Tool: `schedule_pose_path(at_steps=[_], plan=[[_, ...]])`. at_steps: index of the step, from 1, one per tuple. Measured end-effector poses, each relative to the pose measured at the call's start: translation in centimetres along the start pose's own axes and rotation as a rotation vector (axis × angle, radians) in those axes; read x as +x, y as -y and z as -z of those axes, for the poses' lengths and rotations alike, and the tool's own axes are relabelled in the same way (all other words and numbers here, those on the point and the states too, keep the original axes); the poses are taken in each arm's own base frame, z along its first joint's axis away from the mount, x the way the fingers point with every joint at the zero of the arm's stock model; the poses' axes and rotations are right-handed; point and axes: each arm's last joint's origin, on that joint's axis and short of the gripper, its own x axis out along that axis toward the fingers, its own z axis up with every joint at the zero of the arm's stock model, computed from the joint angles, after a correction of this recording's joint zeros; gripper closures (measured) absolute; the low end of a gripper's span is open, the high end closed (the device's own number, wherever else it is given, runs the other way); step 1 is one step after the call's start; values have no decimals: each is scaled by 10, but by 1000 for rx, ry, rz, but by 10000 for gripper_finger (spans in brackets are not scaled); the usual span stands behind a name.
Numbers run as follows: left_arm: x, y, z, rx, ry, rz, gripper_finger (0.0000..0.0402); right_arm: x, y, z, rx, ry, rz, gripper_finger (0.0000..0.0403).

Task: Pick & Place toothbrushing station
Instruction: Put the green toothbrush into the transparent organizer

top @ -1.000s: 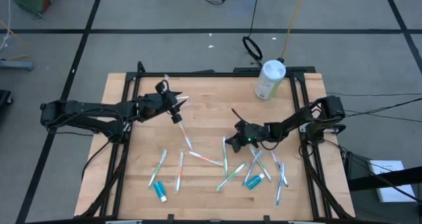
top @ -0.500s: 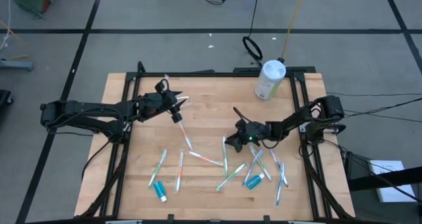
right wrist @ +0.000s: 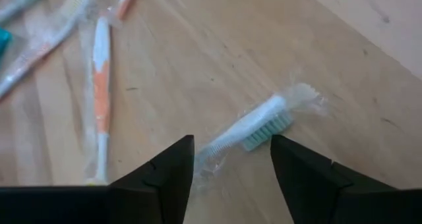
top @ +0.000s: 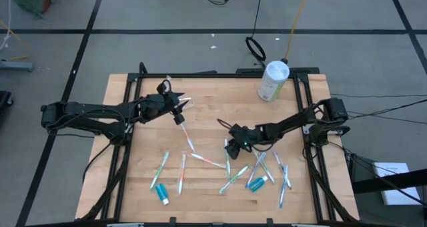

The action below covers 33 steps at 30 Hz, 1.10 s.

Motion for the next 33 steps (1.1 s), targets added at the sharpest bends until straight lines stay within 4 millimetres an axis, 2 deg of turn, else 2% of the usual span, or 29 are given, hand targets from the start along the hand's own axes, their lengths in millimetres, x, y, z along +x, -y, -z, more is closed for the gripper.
schedule_pose_path(at_steps=[3, 6, 12, 18, 21, 28, 31, 33], plan=[[0, 1, 1, 1, -4, 18, 224, 2, 1, 0, 25, 1, 4, 232], [0, 3, 1, 3, -3, 53, 224, 12, 3, 3, 73, 8, 8, 268], [0, 3, 2, 15, -13, 56, 224, 27, 4, 3, 45, 59, -51, 383], [-6, 0, 0, 84, -6, 23, 224, 21, 11, -13, -41, 117, -62, 399], [-15, -5, -5, 115, 21, -74, 224, 12, 14, -36, -118, 248, -95, 401], [-49, -24, -21, 49, 122, -327, 224, -15, 11, -106, -408, 729, -139, 402], [-63, -31, -27, -12, 186, -369, 224, -21, 2, -139, -559, 918, -6, 402], [-70, -35, -30, -49, 224, -379, 224, -19, 1, -157, -664, 954, 109, 402]])
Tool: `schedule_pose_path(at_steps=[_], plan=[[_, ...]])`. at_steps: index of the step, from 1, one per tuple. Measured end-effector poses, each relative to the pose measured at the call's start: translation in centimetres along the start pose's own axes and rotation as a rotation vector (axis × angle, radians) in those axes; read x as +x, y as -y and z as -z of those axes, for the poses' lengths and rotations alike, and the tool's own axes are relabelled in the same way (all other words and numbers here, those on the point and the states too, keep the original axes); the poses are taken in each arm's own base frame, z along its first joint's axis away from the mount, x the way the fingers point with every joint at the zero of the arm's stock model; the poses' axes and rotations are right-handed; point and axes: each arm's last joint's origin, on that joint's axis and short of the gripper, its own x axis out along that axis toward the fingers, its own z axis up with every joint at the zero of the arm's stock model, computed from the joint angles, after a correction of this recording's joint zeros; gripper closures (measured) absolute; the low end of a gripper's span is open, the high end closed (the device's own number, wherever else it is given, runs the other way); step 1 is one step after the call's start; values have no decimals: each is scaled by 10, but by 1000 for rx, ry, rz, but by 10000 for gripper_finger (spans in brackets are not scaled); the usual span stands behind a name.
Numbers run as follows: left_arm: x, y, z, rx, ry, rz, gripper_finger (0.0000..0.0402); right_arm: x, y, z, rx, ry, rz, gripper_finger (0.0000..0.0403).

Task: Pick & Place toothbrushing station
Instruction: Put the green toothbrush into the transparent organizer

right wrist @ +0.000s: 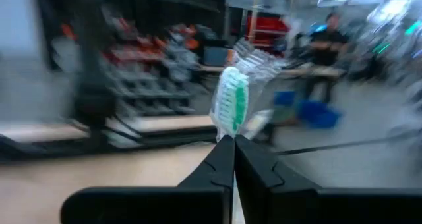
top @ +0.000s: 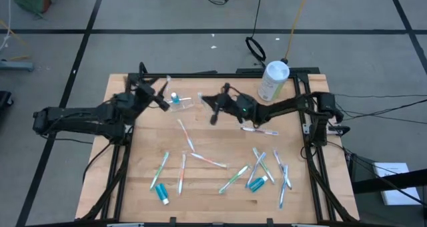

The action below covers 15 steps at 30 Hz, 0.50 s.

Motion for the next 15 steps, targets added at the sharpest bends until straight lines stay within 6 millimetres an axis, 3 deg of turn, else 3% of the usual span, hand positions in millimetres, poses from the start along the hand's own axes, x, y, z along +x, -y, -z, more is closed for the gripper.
schedule_pose_path(at_steps=[7, 15], plan=[[-8, -7, -4, -36, 26, -7, 224, 55, 20, -18, -110, 126, 61, 403], [-8, -6, -2, -51, 13, 1, 224, 79, 41, 19, -85, 83, 113, 403]])
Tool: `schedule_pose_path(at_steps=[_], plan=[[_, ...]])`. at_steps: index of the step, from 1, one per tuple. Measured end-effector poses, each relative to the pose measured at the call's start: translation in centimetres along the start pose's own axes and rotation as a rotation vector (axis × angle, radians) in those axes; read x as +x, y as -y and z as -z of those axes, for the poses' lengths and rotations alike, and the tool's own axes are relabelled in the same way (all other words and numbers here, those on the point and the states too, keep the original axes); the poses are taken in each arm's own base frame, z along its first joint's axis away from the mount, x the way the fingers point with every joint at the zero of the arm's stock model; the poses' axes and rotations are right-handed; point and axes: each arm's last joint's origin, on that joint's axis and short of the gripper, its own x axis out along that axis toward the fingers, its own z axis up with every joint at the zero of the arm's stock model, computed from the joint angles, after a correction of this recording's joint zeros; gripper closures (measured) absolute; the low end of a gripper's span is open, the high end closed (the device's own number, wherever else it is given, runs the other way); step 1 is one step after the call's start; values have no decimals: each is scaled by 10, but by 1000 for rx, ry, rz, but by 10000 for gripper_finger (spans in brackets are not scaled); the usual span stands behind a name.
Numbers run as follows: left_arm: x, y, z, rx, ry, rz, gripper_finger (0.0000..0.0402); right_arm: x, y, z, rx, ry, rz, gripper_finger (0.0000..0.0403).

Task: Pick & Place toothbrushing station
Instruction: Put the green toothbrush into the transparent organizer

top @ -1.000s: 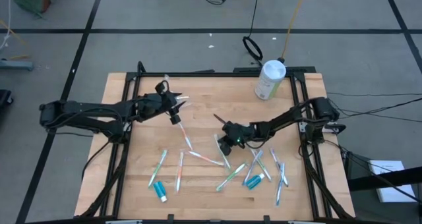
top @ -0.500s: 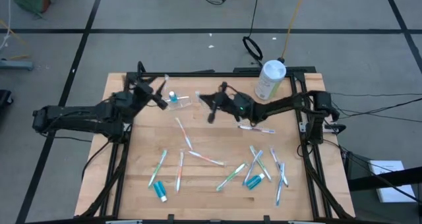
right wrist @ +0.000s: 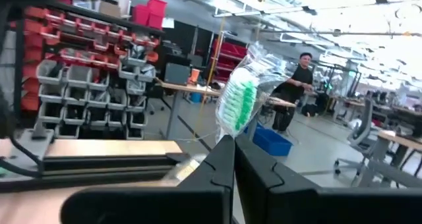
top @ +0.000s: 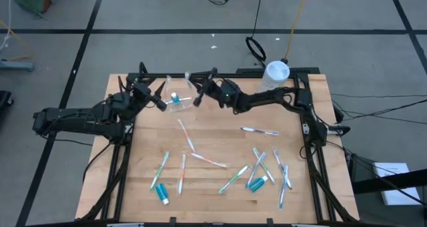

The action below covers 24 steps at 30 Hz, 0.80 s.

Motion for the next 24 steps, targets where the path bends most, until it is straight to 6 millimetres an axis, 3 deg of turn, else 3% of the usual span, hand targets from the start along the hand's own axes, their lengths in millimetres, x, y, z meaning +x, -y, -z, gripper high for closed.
schedule_pose_path(at_steps=[3, 8, 18, 24], plan=[[0, 0, 2, -22, -13, 3, 224, 1, 2, 15, -9, -9, 10, 403], [0, 1, 4, -54, -33, 8, 224, 2, 0, 22, 7, -24, 6, 403], [0, 2, 6, -91, -46, 11, 224, -1, -7, 0, 1, 129, -52, 403], [0, 2, 6, -106, -47, 13, 224, -1, -13, 19, 11, -39, -100, 403]])
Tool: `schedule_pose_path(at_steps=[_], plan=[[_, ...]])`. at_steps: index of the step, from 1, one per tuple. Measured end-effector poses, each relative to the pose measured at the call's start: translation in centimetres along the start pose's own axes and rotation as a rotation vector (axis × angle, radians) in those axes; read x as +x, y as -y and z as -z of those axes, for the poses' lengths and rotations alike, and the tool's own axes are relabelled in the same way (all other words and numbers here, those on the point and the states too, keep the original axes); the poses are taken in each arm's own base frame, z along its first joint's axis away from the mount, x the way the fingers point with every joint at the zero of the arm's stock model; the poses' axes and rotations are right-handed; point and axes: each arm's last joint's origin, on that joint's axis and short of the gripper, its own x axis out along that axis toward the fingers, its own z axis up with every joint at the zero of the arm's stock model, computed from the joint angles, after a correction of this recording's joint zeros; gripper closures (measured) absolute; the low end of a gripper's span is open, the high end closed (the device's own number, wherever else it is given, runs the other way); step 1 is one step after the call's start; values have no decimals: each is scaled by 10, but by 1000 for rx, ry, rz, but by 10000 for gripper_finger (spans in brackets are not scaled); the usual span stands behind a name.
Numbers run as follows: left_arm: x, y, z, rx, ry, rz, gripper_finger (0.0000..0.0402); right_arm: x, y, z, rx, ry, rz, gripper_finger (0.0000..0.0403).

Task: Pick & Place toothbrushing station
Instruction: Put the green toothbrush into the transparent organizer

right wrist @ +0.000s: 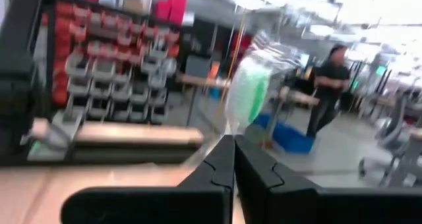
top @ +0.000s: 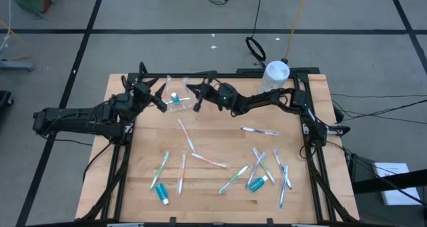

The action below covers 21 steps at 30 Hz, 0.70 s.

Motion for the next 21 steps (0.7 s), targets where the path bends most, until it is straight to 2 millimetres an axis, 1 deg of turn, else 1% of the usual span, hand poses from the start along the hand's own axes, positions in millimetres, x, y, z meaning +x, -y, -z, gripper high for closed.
schedule_pose_path(at_steps=[6, 9, 13, 17, 21], plan=[[0, 0, 1, -6, -9, 4, 224, -2, -4, 17, -24, -183, -45, 403], [0, 0, 4, -2, -27, 6, 224, -3, -8, 19, -29, -215, -59, 403], [-1, 1, 15, -3, -112, 24, 224, -3, -12, 19, 0, -222, -66, 397], [-3, 2, 28, 7, -222, 81, 224, -4, -15, 20, 2, -250, -79, 374], [-6, 5, 36, -29, -309, 193, 224, -7, -16, 16, -4, -318, -98, 337]])
